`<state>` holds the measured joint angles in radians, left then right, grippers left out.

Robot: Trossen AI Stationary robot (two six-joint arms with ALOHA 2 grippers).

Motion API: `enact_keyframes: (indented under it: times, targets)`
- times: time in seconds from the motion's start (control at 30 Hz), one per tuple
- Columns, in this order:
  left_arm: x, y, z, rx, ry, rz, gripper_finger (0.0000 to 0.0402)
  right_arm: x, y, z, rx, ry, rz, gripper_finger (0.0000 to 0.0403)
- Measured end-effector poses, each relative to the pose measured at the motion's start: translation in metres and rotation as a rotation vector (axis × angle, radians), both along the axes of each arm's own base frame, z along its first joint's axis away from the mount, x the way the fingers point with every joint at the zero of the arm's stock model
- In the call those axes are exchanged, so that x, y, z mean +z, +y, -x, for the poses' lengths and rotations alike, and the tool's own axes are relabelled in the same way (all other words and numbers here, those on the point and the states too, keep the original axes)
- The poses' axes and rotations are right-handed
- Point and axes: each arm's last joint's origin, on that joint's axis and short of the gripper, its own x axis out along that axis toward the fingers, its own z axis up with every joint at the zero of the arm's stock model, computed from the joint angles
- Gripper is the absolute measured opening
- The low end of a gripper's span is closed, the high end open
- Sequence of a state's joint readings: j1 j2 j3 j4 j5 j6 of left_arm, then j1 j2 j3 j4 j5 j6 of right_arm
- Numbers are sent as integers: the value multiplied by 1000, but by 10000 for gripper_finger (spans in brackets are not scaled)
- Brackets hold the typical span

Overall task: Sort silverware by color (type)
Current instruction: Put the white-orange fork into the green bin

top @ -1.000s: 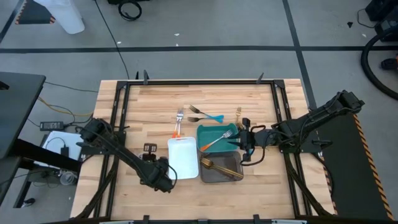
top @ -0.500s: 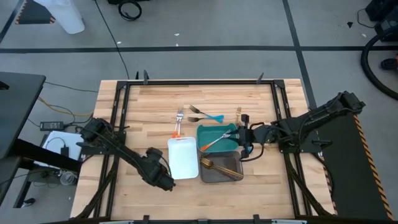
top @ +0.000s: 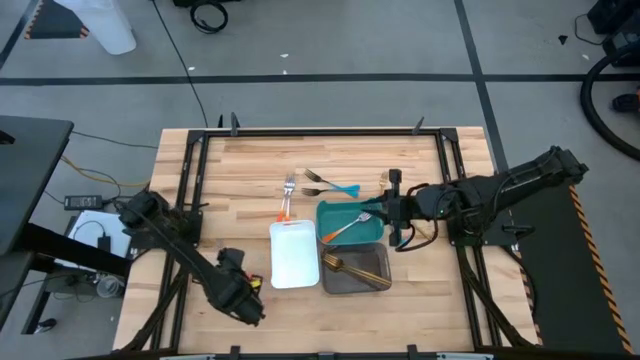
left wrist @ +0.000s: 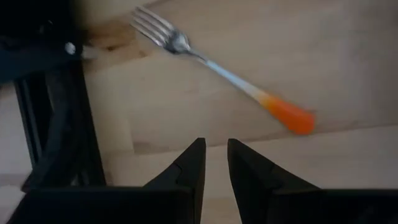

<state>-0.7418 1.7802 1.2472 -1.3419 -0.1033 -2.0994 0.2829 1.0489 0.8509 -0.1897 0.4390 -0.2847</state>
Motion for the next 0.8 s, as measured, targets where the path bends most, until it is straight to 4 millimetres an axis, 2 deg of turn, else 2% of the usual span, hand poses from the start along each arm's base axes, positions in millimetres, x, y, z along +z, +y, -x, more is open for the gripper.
enact_keyframes:
  times: [0.13, 0.23, 0.5, 0.8]
  targets:
    - [23, 6, 14, 33, -84, -41, 73, 0, 0, 0, 15, 3, -38, 79]
    - [27, 13, 24, 74, -158, -50, 64, -1, 1, 0, 45, 10, -73, 79]
    - [-7, 30, 17, 165, -208, -17, 59, -6, 3, 2, 99, 64, -113, 79]
    - [-33, 45, 17, 225, -178, -12, 108, -7, 3, 2, 105, 84, -116, 79]
